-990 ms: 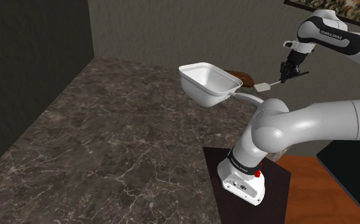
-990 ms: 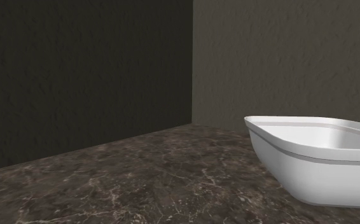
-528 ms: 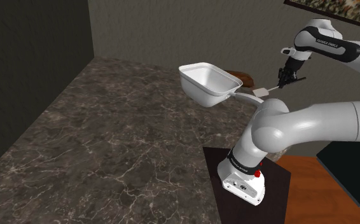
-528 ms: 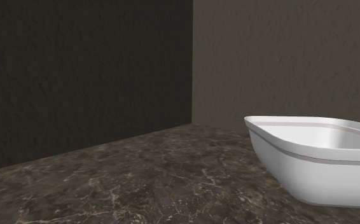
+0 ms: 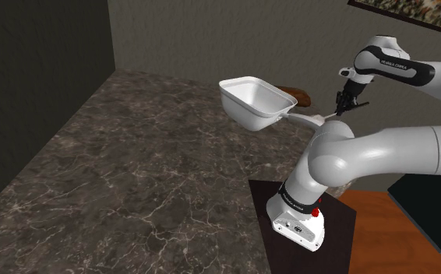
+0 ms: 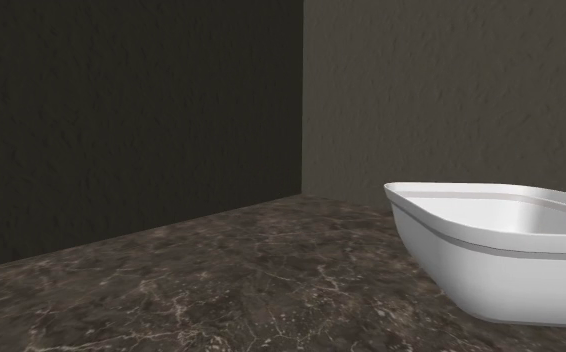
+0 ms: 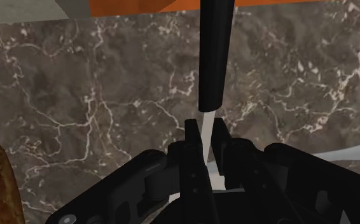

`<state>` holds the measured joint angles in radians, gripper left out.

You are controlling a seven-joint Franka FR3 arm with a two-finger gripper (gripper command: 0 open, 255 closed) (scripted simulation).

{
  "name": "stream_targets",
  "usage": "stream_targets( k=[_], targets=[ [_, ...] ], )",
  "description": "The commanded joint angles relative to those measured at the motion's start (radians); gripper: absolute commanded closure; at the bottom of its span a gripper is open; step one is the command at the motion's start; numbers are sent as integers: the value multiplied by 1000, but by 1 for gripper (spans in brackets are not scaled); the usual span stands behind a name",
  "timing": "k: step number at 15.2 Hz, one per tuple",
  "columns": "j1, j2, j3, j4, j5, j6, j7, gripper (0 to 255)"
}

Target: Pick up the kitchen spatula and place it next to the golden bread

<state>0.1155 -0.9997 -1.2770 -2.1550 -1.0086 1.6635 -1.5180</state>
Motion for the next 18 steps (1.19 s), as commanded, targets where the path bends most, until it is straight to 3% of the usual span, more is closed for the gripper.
stream_targets(
  k=[1, 14, 18],
  targets=[
    [1, -5, -18, -14, -14, 17, 5, 255],
    [25, -32, -152, -90, -119, 130, 47, 255],
    [25, -32, -152, -90, -119, 130, 47, 255]
  ],
)
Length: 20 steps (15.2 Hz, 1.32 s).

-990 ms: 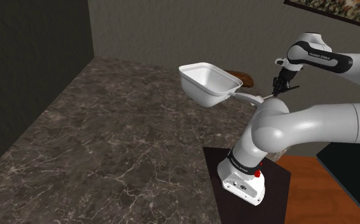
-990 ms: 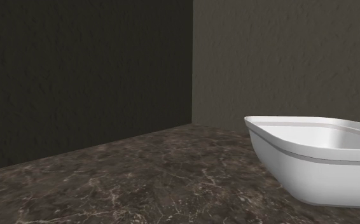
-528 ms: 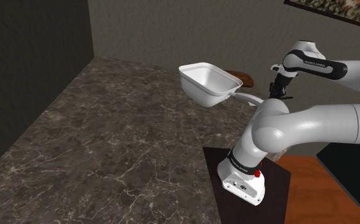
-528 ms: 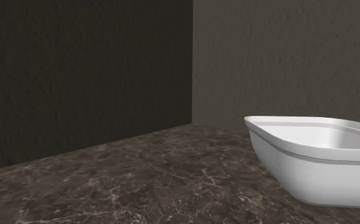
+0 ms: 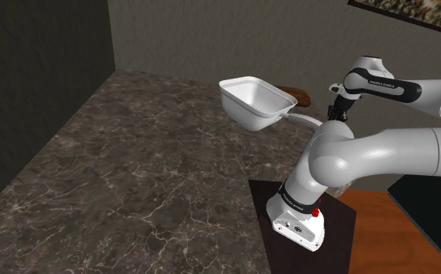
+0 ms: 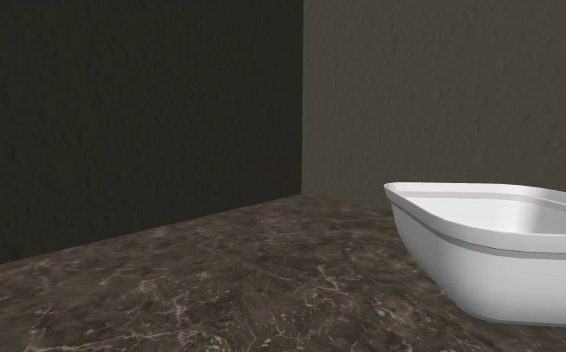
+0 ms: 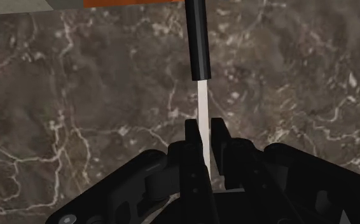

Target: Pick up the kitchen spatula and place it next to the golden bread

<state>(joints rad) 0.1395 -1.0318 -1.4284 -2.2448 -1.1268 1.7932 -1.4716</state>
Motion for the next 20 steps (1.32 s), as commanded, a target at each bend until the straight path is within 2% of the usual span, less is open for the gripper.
stream_targets(
  k=[1, 4, 5, 10, 14, 20],
  targets=[
    [1, 0, -1, 0, -1, 1, 0, 255],
    [1, 0, -1, 0, 0, 1, 0, 255],
    [1, 0, -1, 0, 0, 1, 0, 0],
    [1, 0, -1, 0, 0, 1, 0, 0],
    [-21, 20, 104, 45, 80, -80, -24, 0],
    [-21, 20, 104, 45, 79, -80, -24, 0]
  ],
)
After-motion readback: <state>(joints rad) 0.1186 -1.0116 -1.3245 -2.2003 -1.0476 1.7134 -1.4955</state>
